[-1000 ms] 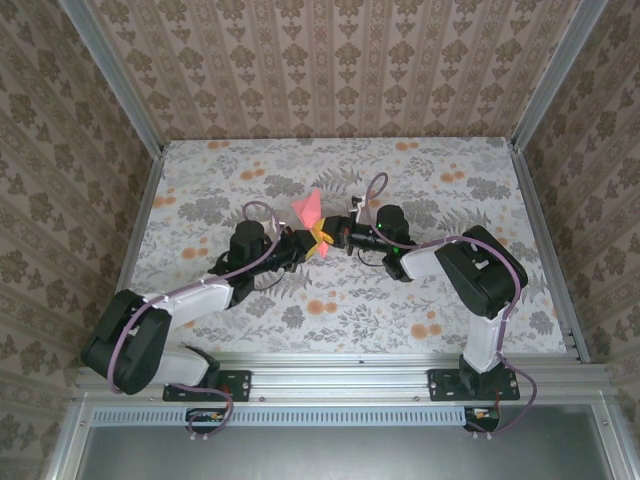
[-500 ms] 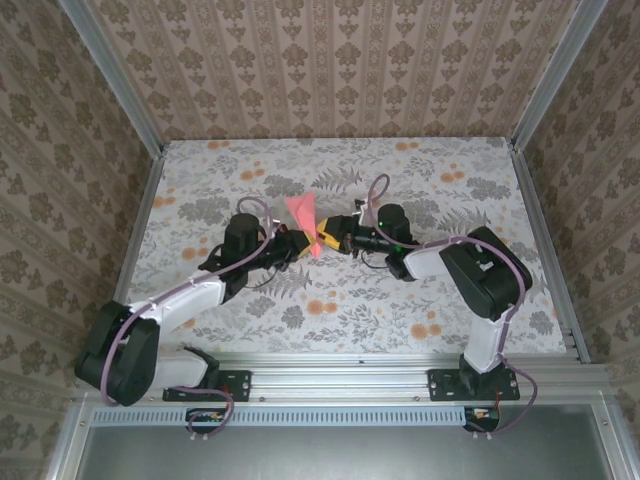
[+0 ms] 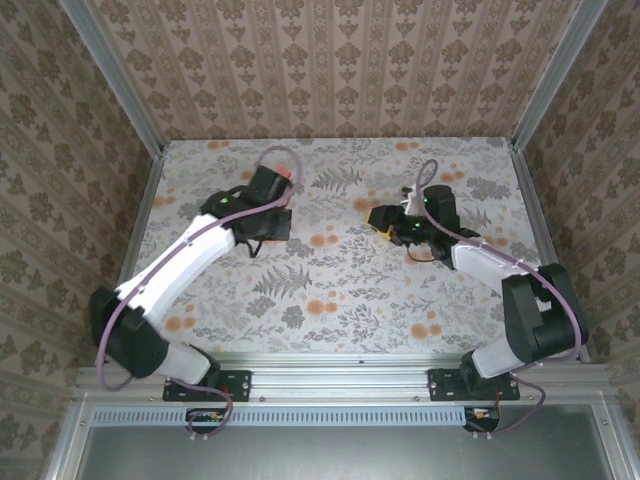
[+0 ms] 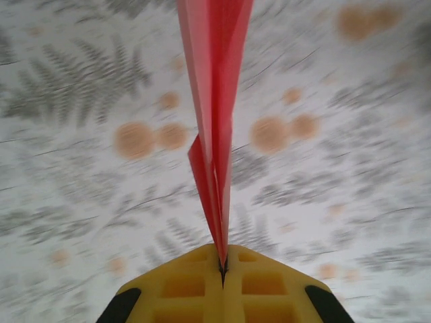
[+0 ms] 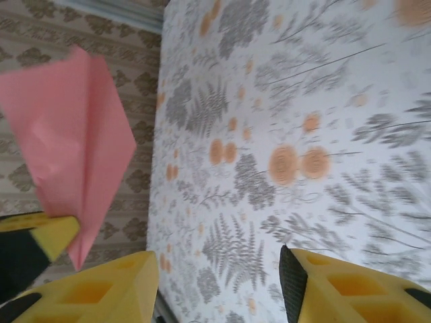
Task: Fold a paper plane with a square sheet of paper (pick it up from the middle)
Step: Turn over the paper at the center of the table.
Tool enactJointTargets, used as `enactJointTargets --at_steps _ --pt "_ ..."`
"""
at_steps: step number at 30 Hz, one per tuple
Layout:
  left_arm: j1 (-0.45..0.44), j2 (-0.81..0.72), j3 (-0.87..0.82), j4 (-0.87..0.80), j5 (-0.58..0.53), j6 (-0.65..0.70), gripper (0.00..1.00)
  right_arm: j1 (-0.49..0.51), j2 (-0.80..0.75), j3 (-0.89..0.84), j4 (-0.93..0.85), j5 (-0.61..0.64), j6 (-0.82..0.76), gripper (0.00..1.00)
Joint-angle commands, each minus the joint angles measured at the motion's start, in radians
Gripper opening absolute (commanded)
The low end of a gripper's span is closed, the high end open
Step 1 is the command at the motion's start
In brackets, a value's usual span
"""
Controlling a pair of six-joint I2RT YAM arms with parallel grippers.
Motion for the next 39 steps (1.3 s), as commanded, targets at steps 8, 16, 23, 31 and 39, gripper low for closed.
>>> enactJointTargets --at_steps 8,16,23,31,39 --pt "-0.222 0.380 0.219 -0.297 -0.434 0.125 0.03 -0.111 -0.058 0.008 -0.208 -0.067 -0.150 0.56" --pt "-0.352 0.574 0.264 -0.202 -0.358 0.166 0.09 -0.199 -0.068 -0.003 -0.228 -0.115 -0.164 0.59" --pt "-0.392 0.573 0.182 -0.007 -0.117 0.237 0.21 -0.258 -0.089 -0.017 -0.294 -0.123 -0.214 0.59" --pt "-0.373 0.522 0.125 0.081 0.093 0.243 0.47 -0.263 -0.127 -0.041 -0.309 -0.125 -0.224 0.59" --pt "-0.293 0.247 -0.030 0.254 0.369 0.178 0.62 -0.203 -0.129 -0.100 -0.198 -0.138 -0.117 0.53"
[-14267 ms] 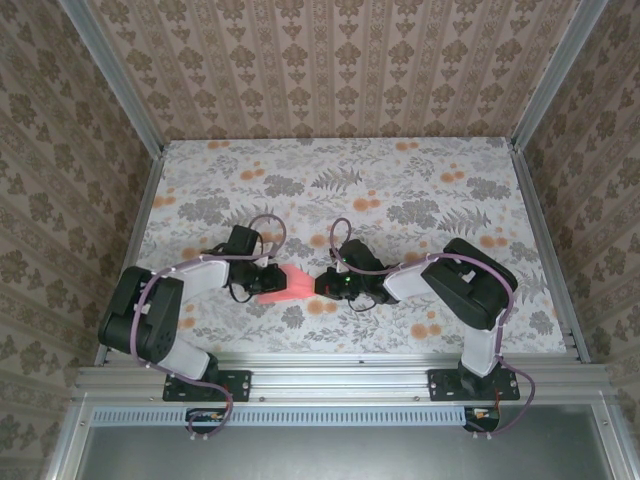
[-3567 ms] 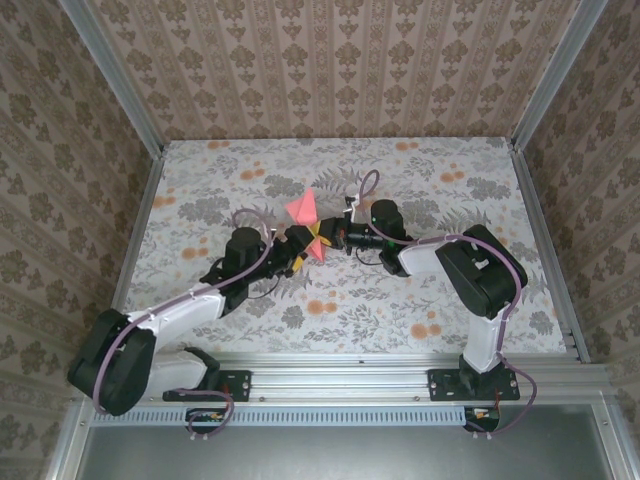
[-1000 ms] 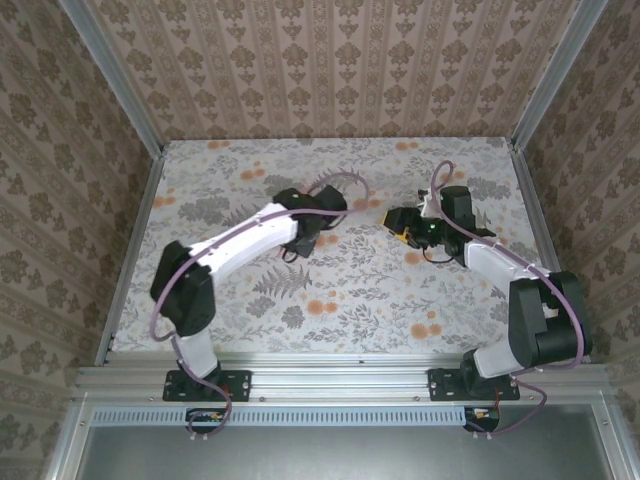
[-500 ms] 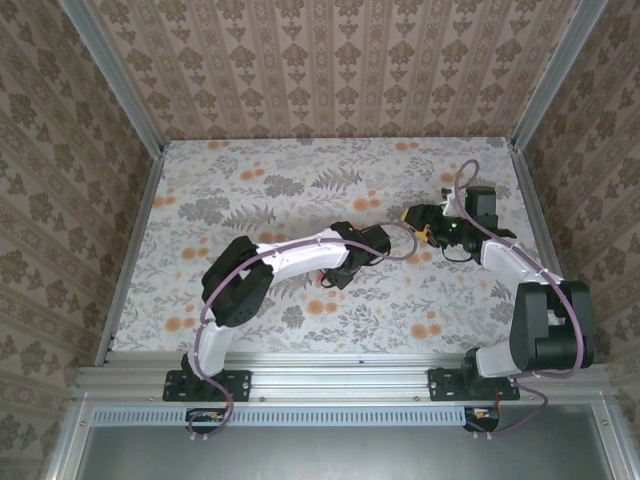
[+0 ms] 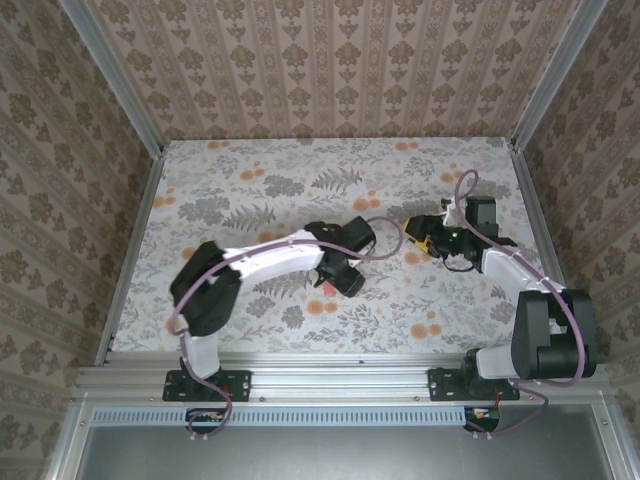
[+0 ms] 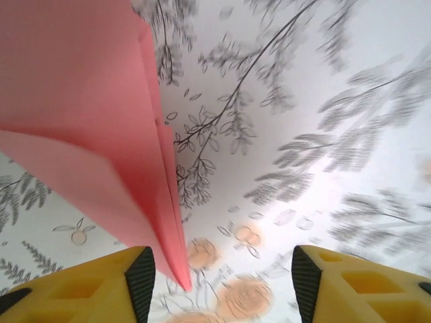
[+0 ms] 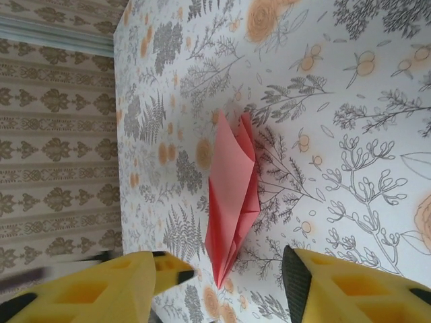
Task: Fold a paper plane with a square sheet of paper (pick it up from the middle)
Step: Turn over the paper at the center of the table, then fold the wing for the fifth time at the center of the table.
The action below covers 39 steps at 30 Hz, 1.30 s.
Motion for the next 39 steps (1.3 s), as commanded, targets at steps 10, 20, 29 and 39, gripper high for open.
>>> enactJointTargets --at_steps 10,20,29,39 --pt "0.332 -0.339 -0.270 0.185 0.352 -0.147 0.63 0.398 0.063 0.040 0.165 0.173 0.177 0.37" --pt "0.484 -0.381 -0.422 0.342 0.443 -0.282 0.62 0.592 0.299 0.175 0.116 0.306 0.102 0.19" --pt "0.492 -0.340 -0.430 0.372 0.479 -0.296 0.61 0.588 0.379 0.170 0.078 0.385 0.048 0.13" --pt "0.491 -0.315 -0.493 0.516 0.522 -0.400 0.61 0.579 0.411 0.140 0.076 0.400 0.034 0.07"
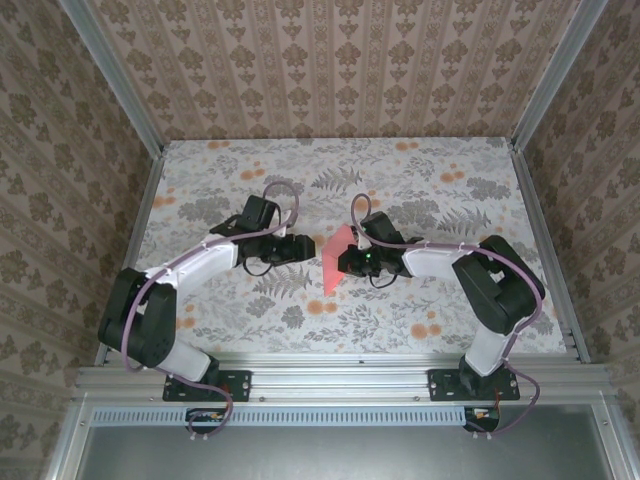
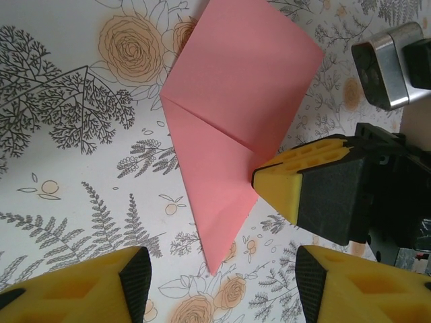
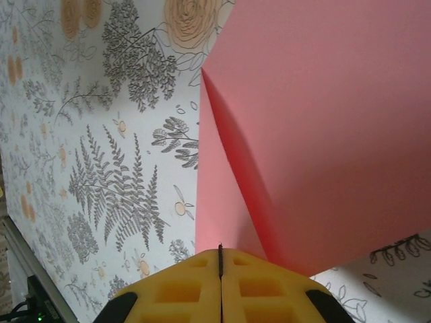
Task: Fold a paper plane with a square sheet of paper (pick it up from the middle)
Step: Fold the wing for the fifth time at the center of the table.
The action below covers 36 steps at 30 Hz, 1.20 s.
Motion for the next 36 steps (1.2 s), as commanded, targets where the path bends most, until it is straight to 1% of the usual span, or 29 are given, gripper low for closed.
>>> enactJointTargets --at_steps 1,4,9,11,14,20,22,25,33,36 --pt "0.003 0.031 -0.029 0.099 0.041 -0.079 0.61 -0.009 0.025 -0.023 -0.028 0.029 -0.029 0.06" --pt "-0.005 0.051 -0.034 0.138 0.037 -0.103 0.61 -0.017 0.031 -0.036 -0.027 0.034 -0.037 0.05" --pt "-0.020 0.083 -0.026 0.155 0.029 -0.115 0.61 -0.032 0.040 -0.073 0.009 0.019 -0.032 0.03" --pt "-0.022 0.095 -0.032 0.184 0.035 -0.131 0.61 -0.042 0.043 -0.096 0.041 0.008 -0.022 0.01" --pt "-0.035 0.119 -0.031 0.237 0.039 -0.166 0.61 -0.058 0.046 -0.131 0.105 -0.019 0.007 0.00" --pt "-0.077 0.174 -0.003 0.250 -0.003 -0.194 0.59 -0.074 0.062 -0.171 0.177 -0.052 0.034 0.00" --pt "-0.084 0.186 -0.010 0.267 -0.033 -0.218 0.58 -0.076 0.069 -0.178 0.193 -0.058 0.038 0.00" --pt "-0.095 0.214 -0.014 0.328 -0.043 -0.257 0.55 -0.076 0.080 -0.185 0.204 -0.066 0.038 0.00" --pt "-0.111 0.296 0.030 0.345 -0.079 -0.278 0.47 -0.083 0.079 -0.197 0.209 -0.071 0.032 0.00" --pt "-0.112 0.312 0.044 0.366 -0.069 -0.283 0.43 -0.084 0.078 -0.199 0.207 -0.070 0.031 0.00"
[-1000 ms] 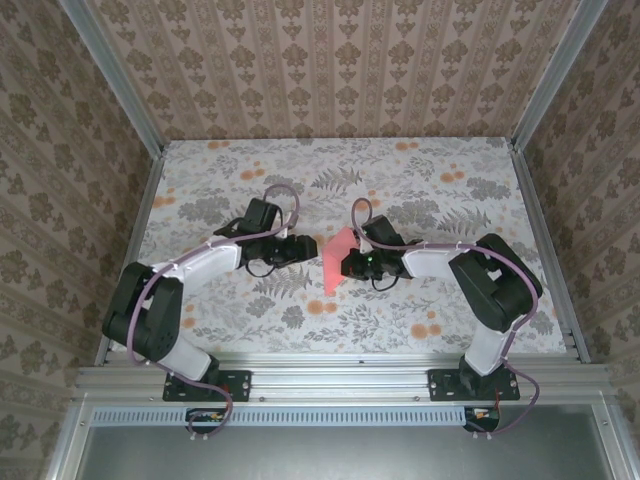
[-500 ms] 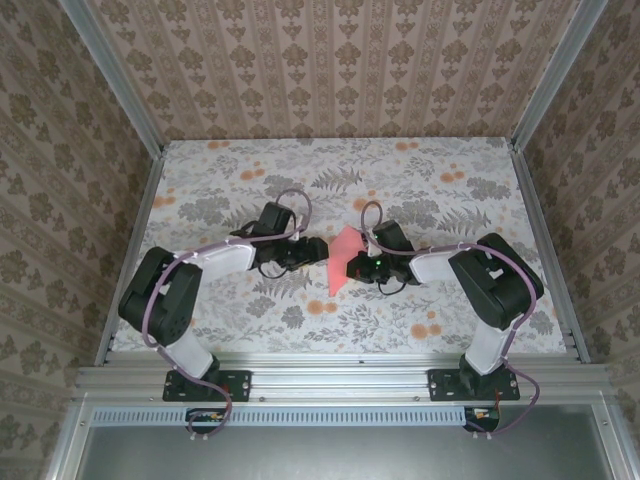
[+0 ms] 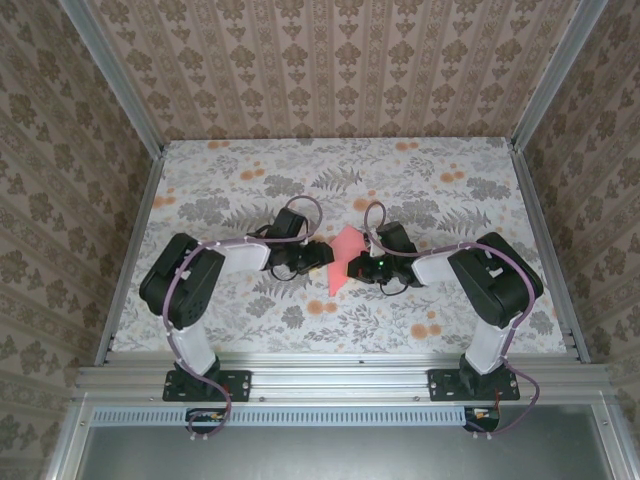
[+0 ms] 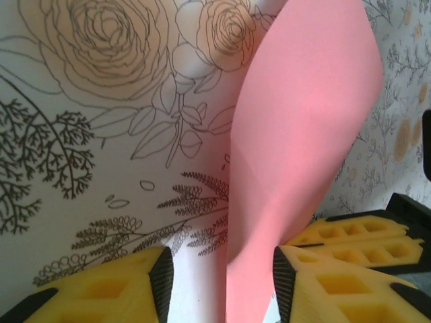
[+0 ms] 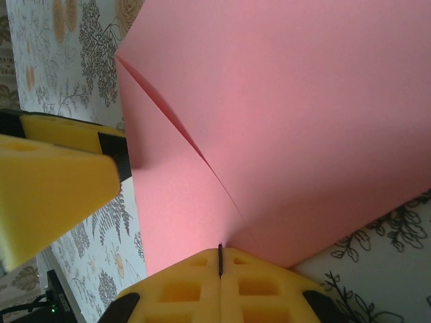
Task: Fold a paper plane with a square sheet of paper (pick it up from the middle)
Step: Fold the wing for the fifth time at the center of the table.
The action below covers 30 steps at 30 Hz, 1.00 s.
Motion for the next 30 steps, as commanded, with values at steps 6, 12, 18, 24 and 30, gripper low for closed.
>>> enactJointTargets --at_steps 6,12,18,24,30 --pt "-0.010 0.041 0.069 0.051 0.015 -0.021 0.29 -0.006 0.039 -0.035 -0.057 0.043 -0.007 0.00" --pt "-0.010 0.039 0.100 -0.018 0.015 0.027 0.14 -0.008 0.033 -0.023 -0.073 0.045 -0.010 0.00" --pt "-0.015 0.021 0.117 -0.085 -0.012 0.080 0.01 -0.008 0.021 -0.019 -0.074 0.044 -0.007 0.00" --pt "-0.037 0.004 0.144 -0.153 -0.053 0.141 0.00 -0.008 -0.002 -0.011 -0.083 0.046 -0.003 0.00" --pt "-0.047 0.007 0.167 -0.192 -0.077 0.181 0.00 -0.008 -0.027 -0.002 -0.099 0.050 -0.002 0.00"
